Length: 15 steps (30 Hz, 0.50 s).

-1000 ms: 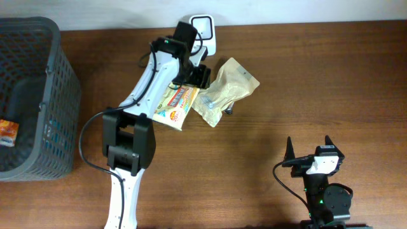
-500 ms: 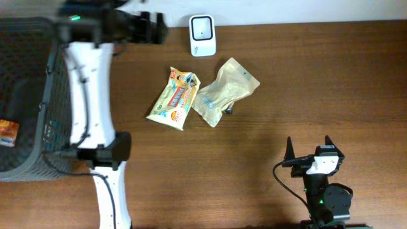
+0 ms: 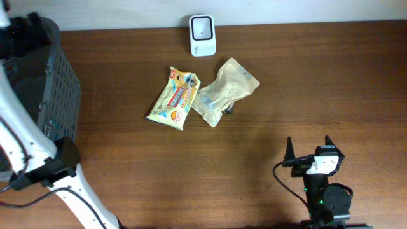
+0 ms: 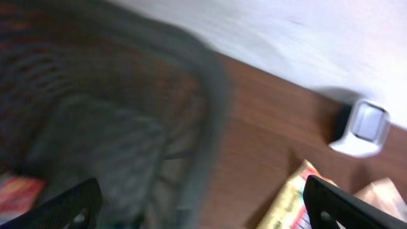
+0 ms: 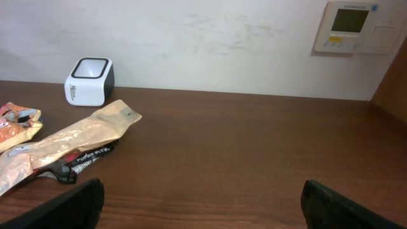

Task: Scan the item barcode
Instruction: 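Return the left gripper into the basket and grasp the orange tissue pack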

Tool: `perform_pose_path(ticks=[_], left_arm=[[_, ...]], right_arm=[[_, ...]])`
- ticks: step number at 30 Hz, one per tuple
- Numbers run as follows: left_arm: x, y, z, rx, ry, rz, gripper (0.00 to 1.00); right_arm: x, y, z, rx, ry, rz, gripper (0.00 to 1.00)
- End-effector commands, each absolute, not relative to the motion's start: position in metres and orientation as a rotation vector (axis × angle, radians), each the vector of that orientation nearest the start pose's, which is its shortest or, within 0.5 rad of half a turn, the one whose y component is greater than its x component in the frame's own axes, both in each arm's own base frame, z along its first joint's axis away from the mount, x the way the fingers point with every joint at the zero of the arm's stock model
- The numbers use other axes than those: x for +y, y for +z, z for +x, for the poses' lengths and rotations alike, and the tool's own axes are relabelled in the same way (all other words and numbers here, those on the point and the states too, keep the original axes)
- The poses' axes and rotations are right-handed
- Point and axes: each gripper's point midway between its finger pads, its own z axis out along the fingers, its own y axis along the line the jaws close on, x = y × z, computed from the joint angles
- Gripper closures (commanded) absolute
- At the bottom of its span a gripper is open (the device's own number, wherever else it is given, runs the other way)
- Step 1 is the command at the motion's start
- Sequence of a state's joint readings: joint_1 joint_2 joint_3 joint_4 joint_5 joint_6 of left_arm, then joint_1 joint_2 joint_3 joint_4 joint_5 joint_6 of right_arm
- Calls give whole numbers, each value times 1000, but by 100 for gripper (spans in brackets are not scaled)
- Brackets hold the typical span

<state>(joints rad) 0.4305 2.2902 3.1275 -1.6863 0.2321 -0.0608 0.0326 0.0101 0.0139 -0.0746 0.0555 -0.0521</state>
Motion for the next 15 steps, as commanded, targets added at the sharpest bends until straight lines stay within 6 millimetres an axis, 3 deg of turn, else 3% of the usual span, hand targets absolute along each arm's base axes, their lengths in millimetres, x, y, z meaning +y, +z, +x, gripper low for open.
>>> perform_pose_path(ticks=[1, 3, 8, 12, 15], left_arm=[[226, 366, 409, 2252, 6, -742, 1], [263, 363, 387, 2224, 45, -856, 1], [315, 351, 349, 2225, 243, -1019, 1], [320, 329, 347, 2309, 254, -1033, 1], [326, 304, 342, 2401, 284, -1061, 12]], right_arm=[[-1, 156, 246, 1647, -52, -24, 2], [-1, 156, 246, 1647, -52, -24, 2], [-1, 156, 246, 1647, -52, -24, 2], [0, 156, 246, 1647, -52, -25, 1], [-1, 156, 246, 1647, -52, -24, 2]])
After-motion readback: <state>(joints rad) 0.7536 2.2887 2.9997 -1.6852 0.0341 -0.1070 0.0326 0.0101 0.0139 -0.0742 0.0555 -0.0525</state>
